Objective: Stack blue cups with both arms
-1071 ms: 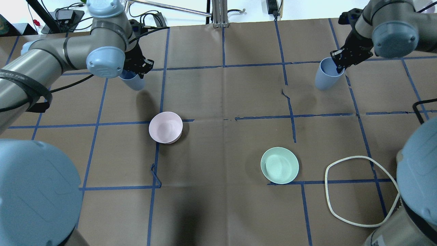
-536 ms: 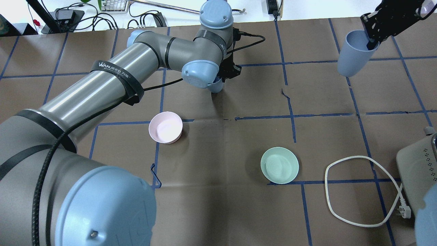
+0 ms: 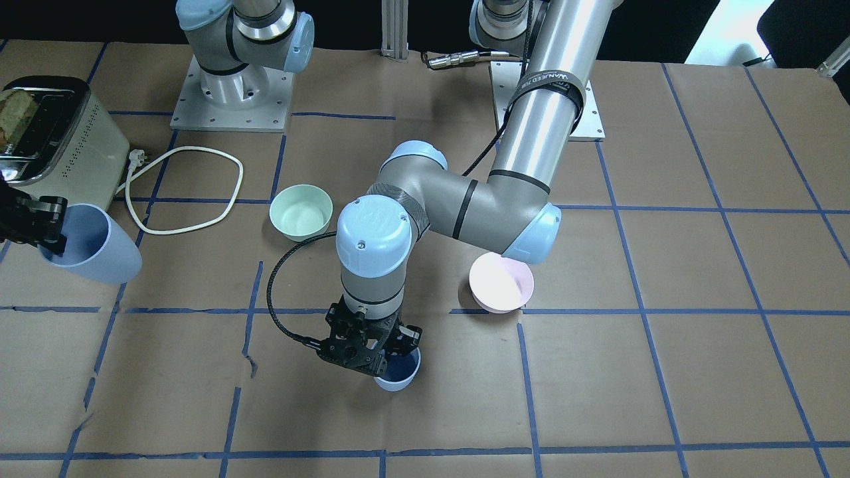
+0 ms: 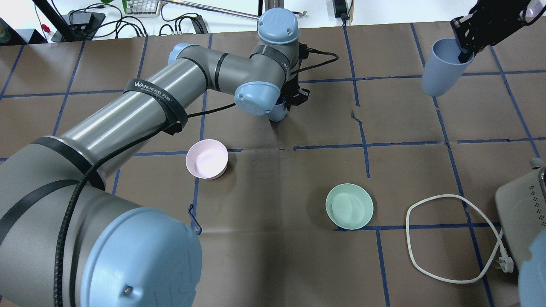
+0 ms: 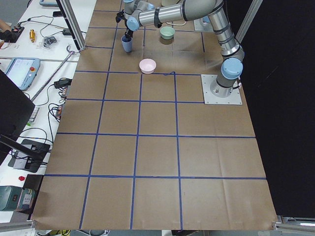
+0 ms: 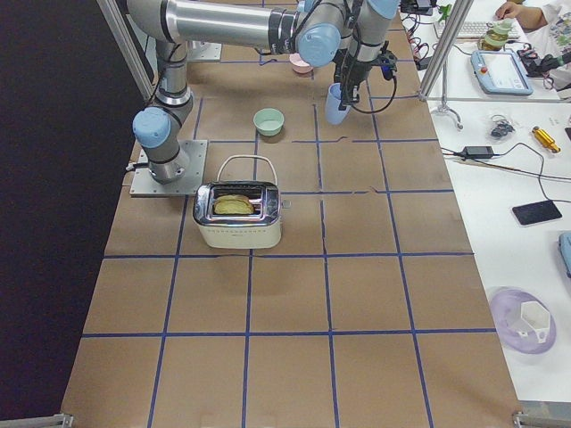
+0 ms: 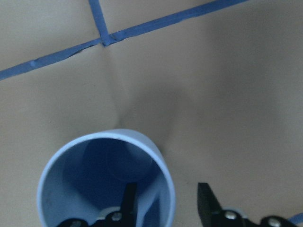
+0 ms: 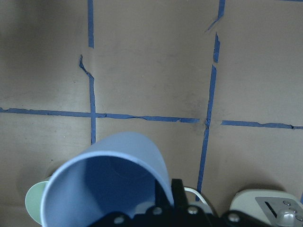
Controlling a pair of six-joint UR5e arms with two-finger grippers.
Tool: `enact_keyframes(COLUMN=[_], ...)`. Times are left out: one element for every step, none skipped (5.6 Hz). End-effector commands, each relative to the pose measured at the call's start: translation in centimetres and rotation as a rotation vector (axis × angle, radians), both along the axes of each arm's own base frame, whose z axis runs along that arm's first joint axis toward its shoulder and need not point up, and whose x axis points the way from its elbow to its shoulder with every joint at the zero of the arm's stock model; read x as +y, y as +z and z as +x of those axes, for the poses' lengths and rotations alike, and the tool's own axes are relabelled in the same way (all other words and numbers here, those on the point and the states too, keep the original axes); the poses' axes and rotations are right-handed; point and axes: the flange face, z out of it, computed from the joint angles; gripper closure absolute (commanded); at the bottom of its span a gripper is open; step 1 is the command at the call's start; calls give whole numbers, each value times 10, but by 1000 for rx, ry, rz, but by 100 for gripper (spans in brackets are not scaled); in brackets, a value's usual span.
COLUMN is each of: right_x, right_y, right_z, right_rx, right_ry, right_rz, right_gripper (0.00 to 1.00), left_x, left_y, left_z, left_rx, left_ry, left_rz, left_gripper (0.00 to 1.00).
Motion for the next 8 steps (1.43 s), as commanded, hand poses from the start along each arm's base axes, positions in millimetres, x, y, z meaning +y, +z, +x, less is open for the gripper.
enact_keyframes(right_x=[-2, -4, -11, -13, -20, -28, -43, -53], right_y=[2, -1, -7, -6, -15, -16, -26, -32], right_z=[0, 9, 40, 77, 98, 141, 191, 250], right_rx=[1, -3, 2, 11, 17, 21, 20, 19], right_ry=[-5, -65, -65, -77, -106, -123, -177, -222], right_rz=[-12, -6, -12, -43, -53, -102, -122, -138], right_gripper=[93, 93, 93, 93, 93, 93, 93, 93], left_x=[16, 33, 44, 57, 81, 95, 100, 117], left_y=[60, 103, 144, 186, 217, 244, 241, 248], left_z=[7, 22, 78, 133, 160, 192, 239, 244], left_rx=[2, -5, -26, -22, -14, -11, -19, -31], left_ry=[7, 21, 87, 163, 189, 233, 317, 302], left_rz=[0, 22, 68, 81, 60, 27, 111, 121], left_gripper=[1, 1, 1, 1, 1, 1, 1, 1])
